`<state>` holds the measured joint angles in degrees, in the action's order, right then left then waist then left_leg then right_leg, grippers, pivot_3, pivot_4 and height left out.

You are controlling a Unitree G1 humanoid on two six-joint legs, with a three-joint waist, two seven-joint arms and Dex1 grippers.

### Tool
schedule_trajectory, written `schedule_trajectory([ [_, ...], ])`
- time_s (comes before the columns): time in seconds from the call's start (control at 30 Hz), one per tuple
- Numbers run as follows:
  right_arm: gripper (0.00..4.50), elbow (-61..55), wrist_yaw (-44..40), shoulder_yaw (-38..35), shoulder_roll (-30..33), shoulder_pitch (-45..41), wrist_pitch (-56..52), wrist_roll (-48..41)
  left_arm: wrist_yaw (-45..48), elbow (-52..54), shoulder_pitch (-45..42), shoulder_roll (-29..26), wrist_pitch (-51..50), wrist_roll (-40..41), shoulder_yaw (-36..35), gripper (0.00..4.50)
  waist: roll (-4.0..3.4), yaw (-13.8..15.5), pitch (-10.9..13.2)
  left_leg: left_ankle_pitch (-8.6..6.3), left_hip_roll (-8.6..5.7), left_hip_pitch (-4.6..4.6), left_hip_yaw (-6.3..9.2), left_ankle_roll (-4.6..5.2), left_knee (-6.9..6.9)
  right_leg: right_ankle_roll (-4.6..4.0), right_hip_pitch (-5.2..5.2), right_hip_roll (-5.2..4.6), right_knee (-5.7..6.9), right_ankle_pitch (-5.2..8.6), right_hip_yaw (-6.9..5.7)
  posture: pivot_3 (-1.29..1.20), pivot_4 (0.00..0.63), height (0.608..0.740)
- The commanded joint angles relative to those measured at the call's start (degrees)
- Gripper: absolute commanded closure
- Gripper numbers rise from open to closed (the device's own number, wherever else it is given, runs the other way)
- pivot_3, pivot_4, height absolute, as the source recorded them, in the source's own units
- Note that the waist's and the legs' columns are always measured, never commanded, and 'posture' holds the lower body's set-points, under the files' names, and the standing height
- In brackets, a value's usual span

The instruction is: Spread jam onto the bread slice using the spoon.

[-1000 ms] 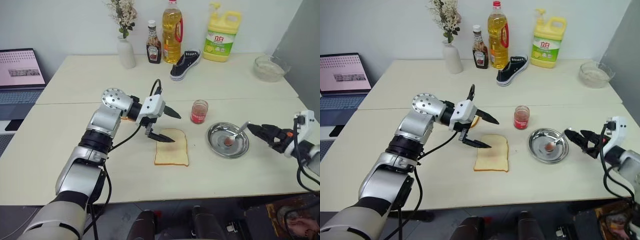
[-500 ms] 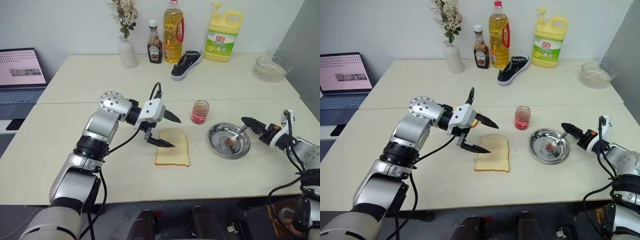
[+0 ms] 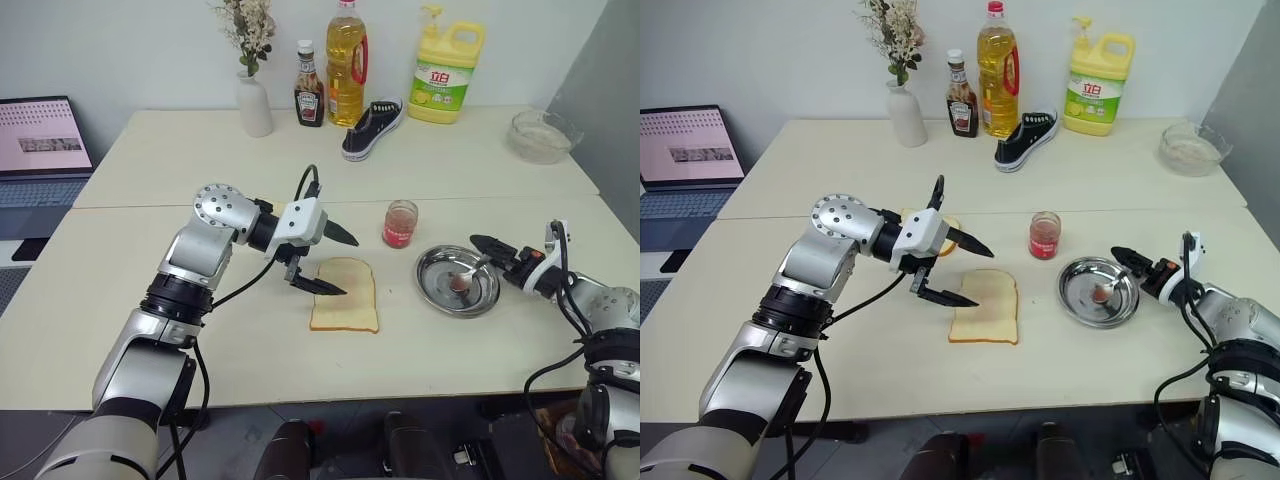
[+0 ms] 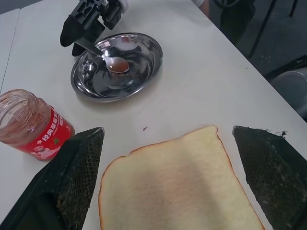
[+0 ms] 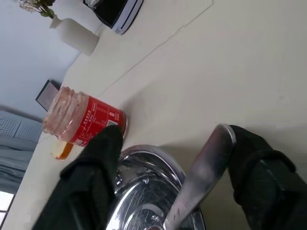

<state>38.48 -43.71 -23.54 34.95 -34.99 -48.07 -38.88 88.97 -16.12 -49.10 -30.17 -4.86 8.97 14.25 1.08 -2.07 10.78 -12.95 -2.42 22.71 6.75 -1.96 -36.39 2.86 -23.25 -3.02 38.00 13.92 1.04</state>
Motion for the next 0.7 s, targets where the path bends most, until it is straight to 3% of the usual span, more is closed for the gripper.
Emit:
schedule_trajectory([
  [0.03,2.32,-0.8,-1.0,-1.8,1.0,-0.3,0.4,-0.5,-0.5,2.0,-0.2,-0.9,0.3,0.9,-0.6,0.00,0.00,0.0,0.0,0.00,0.00,0.00,0.01,0.00,0.00,0.00,0.00,0.00,0.00,0.00,-0.01,0.00,0.150,0.740],
  [0.2,4.18,-3.0,-1.0,-2.9,1.3,1.7,-0.8,-1.7,-0.4,1.5,-0.4,-0.5,0.7,0.9,-0.3,0.00,0.00,0.1,0.0,0.00,0.00,0.01,0.00,0.00,0.00,0.00,0.00,-0.01,-0.01,0.00,0.01,0.00,0.150,0.740],
  [0.23,4.39,-3.6,-1.0,-3.1,1.3,2.0,-1.1,-1.8,-0.5,1.1,-0.7,-0.3,0.9,0.8,-0.2,0.00,-0.01,0.1,0.0,0.00,0.00,0.01,0.00,0.00,0.00,0.00,0.00,-0.01,0.00,0.00,0.00,0.00,0.150,0.740],
  [0.4,4.48,-9.4,0.1,-4.9,1.1,3.9,-3.5,-4.3,-0.2,-0.2,-1.6,0.2,1.6,0.7,0.0,0.00,-0.02,0.1,0.0,0.00,0.00,0.00,0.00,0.00,0.00,0.01,0.01,-0.01,0.00,0.00,0.01,0.00,0.150,0.740],
  [0.7,4.48,-34.9,11.7,-8.8,-3.4,2.1,-11.0,-15.3,-0.8,-1.3,-1.9,-0.3,1.2,1.1,-1.0,0.00,-0.05,-0.3,0.0,0.00,0.06,0.01,0.06,0.00,0.00,0.01,-0.03,0.00,0.03,0.01,-0.01,0.00,0.150,0.740],
])
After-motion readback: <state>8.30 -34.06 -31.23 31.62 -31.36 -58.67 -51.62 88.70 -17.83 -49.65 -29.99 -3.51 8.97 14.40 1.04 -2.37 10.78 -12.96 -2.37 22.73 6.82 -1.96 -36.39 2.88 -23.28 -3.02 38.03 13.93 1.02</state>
